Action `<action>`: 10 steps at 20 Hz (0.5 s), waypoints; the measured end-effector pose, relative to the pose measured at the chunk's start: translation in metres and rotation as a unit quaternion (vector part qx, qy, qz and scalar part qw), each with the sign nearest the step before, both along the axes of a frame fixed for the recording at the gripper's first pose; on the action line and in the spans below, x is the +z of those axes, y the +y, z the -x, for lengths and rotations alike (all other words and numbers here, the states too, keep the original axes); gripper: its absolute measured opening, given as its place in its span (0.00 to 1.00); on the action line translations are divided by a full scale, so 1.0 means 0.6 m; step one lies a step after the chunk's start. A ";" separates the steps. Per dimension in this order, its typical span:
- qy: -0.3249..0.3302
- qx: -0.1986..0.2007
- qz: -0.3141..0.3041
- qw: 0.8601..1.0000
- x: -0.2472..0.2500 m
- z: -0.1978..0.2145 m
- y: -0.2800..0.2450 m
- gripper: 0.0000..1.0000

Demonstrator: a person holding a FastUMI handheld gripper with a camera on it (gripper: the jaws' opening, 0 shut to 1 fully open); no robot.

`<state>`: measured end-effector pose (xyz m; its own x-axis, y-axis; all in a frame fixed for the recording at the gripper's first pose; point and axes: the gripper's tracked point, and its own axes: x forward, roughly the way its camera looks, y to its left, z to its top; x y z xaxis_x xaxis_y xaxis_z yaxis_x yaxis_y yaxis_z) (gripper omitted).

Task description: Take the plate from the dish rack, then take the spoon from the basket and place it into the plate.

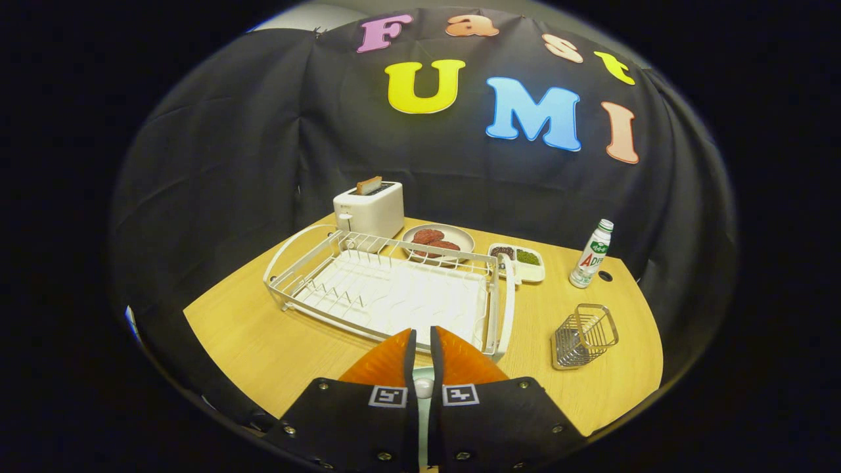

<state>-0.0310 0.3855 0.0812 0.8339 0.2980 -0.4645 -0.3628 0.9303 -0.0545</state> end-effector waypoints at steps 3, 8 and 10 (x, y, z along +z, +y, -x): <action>0.012 0.013 0.008 1.000 -0.017 -0.004 0.009 0.05; 0.019 0.006 0.014 1.000 -0.033 -0.001 0.007 0.07; 0.019 0.001 0.017 1.000 -0.032 -0.002 0.002 0.12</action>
<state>-0.0301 0.3865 0.0620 0.8153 0.2832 -0.5050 -0.3671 0.9273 -0.0726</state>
